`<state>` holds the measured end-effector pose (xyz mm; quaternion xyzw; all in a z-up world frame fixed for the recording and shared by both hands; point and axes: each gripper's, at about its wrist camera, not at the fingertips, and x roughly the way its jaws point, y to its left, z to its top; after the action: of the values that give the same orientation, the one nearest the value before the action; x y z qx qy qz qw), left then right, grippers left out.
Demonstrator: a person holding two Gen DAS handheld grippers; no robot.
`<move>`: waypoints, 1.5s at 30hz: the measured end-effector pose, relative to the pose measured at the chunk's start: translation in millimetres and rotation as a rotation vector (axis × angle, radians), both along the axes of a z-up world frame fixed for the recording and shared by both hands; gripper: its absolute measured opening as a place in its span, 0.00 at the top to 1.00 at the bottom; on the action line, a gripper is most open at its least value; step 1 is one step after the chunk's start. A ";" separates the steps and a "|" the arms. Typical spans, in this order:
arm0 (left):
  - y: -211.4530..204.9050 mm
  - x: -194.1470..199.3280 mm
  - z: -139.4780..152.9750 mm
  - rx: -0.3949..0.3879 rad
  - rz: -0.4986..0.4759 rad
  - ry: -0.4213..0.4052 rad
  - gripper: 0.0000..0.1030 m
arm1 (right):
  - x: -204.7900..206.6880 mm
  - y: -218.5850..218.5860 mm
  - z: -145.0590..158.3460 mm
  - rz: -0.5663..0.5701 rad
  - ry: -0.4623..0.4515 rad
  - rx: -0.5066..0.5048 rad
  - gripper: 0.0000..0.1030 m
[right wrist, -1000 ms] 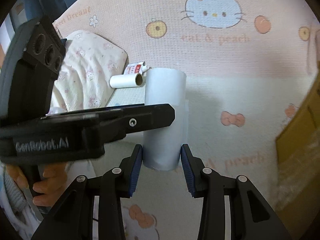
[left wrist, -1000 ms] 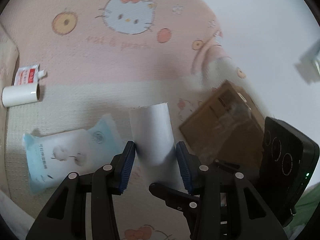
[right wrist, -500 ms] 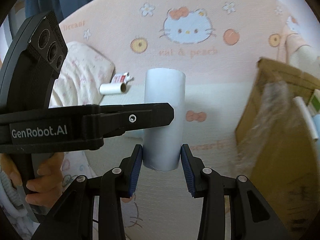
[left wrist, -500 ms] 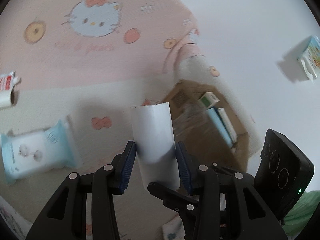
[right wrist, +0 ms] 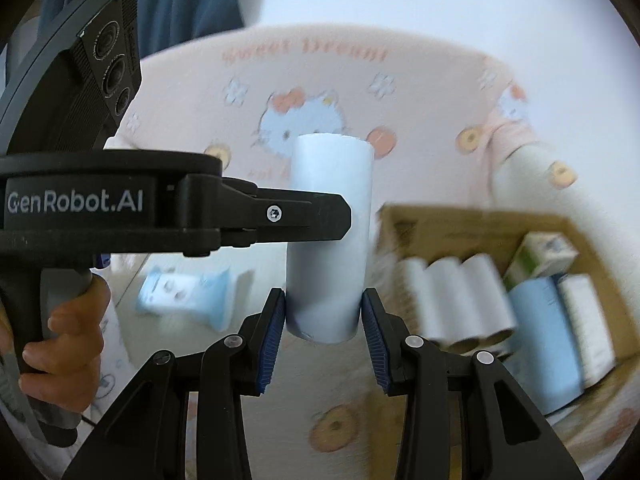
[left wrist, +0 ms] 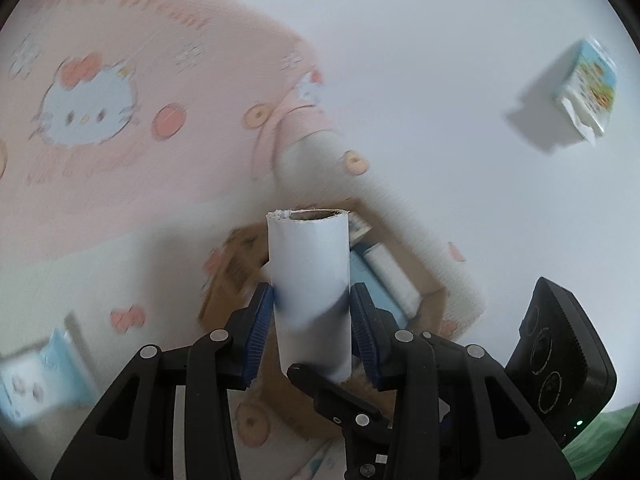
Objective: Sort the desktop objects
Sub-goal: 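Lower the second roll into the box beside the other rolls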
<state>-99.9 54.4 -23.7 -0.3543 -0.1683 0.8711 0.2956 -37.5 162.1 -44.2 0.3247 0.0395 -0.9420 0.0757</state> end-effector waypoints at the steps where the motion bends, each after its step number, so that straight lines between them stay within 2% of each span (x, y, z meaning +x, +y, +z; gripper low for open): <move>1: 7.8 -2.6 5.5 -0.008 -0.012 0.015 0.58 | -0.3 5.8 5.4 -0.012 0.011 0.007 0.65; 7: 44.4 -23.0 16.8 -0.063 -0.051 -0.002 0.58 | -8.5 38.2 20.0 -0.054 0.011 0.024 0.65; 10: 59.3 -33.1 19.0 -0.096 -0.061 -0.015 0.60 | -15.9 58.3 18.2 -0.075 -0.029 -0.025 0.65; 15: 74.0 -55.8 13.8 -0.054 -0.087 -0.078 0.60 | -17.0 75.0 19.7 -0.082 -0.036 -0.026 0.65; 20: 84.1 -83.6 6.3 -0.032 -0.103 -0.157 0.60 | -28.6 94.3 18.9 -0.084 -0.086 -0.030 0.65; 27: 94.2 -116.5 -14.2 -0.064 -0.089 -0.306 0.61 | -57.3 114.9 -0.8 -0.053 -0.216 -0.016 0.65; 31: 100.4 -126.7 -30.2 -0.096 -0.081 -0.359 0.61 | -71.1 128.1 -15.1 -0.041 -0.292 -0.064 0.65; 37: 109.4 -132.7 -48.3 -0.128 -0.092 -0.401 0.61 | -83.4 135.7 -33.9 -0.049 -0.393 -0.050 0.65; 45: 104.4 -141.7 -57.4 -0.110 -0.076 -0.445 0.61 | -87.3 141.9 -42.6 -0.039 -0.431 -0.073 0.65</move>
<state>-241.6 158.9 -81.1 -0.5591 -0.1683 0.7677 0.2641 -124.8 303.9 -86.8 0.5162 -0.0180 -0.8529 0.0760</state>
